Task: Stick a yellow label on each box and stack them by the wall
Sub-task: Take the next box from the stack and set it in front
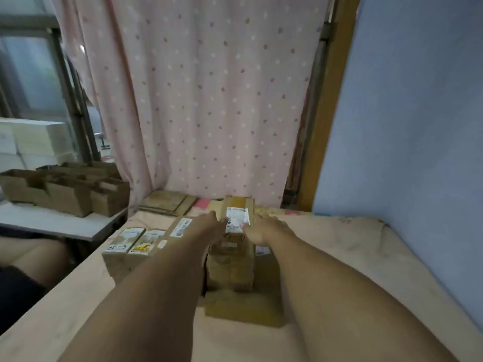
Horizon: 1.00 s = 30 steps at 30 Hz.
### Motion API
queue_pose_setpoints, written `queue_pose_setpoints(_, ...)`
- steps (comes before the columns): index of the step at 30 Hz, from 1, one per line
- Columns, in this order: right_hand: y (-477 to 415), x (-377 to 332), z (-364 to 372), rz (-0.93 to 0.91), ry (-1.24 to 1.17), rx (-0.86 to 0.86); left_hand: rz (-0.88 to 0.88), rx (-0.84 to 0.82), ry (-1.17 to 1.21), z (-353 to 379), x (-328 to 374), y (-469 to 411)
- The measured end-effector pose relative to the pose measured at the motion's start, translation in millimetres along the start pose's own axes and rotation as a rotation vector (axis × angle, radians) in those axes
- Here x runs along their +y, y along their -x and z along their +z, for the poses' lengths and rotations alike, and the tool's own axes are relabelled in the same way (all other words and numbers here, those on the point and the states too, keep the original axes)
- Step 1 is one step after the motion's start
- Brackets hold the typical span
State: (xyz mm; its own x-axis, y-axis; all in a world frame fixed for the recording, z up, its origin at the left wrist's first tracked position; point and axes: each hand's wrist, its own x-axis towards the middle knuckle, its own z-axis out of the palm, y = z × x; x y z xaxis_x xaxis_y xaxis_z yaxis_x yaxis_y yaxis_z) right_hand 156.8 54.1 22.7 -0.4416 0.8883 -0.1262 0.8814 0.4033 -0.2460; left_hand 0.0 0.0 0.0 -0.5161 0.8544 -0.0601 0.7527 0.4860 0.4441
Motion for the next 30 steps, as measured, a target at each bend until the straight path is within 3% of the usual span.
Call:
queue_pose_setpoints(6, 10.0, 4.2, 54.3, 0.096, -0.197, -0.057, -0.037, 0.035, 0.217, 50.5, -26.0, 15.3)
queue_pose_setpoints(10, 16.6, 9.6, 81.9, 0.146, -0.498, -0.012, -0.047, 0.192, 0.353, 74.9, -33.0, 22.8)
queue_pose_setpoints(15, 29.2, 17.8, 116.7, 0.135, -0.797, 0.177, 0.019, 0.352, 0.597, 98.3, -42.6, 33.2)
queue_pose_setpoints(20, 57.4, 29.5, 145.9, 0.046, -0.868, 0.405, 0.162, 0.478, 0.826, 122.1, -43.9, 68.9)
queue_pose_setpoints(30, 155.1, 59.0, 149.9, -0.067, -0.938, 0.616, 0.243, 0.269, 1.141, 131.5, -39.6, 159.2)
